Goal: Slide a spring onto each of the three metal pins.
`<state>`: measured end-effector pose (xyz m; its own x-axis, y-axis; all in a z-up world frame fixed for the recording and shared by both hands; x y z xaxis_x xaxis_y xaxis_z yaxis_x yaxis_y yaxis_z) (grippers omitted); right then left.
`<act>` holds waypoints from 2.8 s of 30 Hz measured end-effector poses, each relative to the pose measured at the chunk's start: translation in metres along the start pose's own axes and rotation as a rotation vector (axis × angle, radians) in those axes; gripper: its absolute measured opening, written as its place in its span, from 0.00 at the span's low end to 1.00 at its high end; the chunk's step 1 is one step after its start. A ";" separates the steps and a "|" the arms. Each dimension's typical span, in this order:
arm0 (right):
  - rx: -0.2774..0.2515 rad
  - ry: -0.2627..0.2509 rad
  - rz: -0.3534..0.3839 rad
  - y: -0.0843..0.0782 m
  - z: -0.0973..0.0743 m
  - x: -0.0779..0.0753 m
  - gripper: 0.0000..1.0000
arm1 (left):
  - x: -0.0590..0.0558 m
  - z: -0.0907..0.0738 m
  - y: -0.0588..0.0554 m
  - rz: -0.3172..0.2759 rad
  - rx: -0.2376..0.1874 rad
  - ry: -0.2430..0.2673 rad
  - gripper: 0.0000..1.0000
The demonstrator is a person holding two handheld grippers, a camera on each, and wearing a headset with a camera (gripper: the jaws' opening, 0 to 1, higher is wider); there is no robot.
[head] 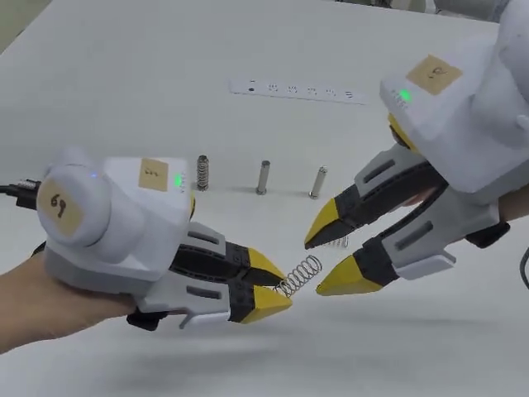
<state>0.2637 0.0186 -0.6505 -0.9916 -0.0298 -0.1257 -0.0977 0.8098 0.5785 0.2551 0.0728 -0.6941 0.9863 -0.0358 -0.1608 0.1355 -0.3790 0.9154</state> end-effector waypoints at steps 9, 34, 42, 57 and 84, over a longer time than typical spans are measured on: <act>0.011 0.032 -0.007 0.000 0.010 0.003 0.18 | -0.001 0.003 0.002 0.004 0.001 -0.002 0.02; 0.025 0.058 -0.023 -0.004 0.017 0.007 0.08 | 0.000 0.004 0.006 0.006 -0.014 -0.001 0.02; 0.023 0.060 -0.017 -0.004 0.017 0.007 0.08 | 0.000 0.004 0.006 0.003 -0.013 -0.008 0.02; 0.041 0.072 -0.029 -0.005 0.017 0.006 0.07 | 0.001 0.005 0.006 0.013 -0.020 -0.007 0.03; 0.065 0.073 -0.041 -0.011 0.019 0.004 0.08 | 0.015 -0.021 -0.015 -0.108 -0.102 0.216 0.45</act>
<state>0.2622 0.0206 -0.6733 -0.9907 -0.1045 -0.0873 -0.1348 0.8432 0.5204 0.2703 0.0978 -0.7026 0.9614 0.2019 -0.1868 0.2386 -0.2744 0.9315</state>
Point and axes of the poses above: the centre of the closed fingertips' face, and the gripper's own axes: z roughly forward along the fingers, x roughly to its left, y roughly out of its top, the point moved 4 cm from there along -z, roughly backward along the fingers, and after that the axes turned 12 degrees about -y, right-handed, at the moved point
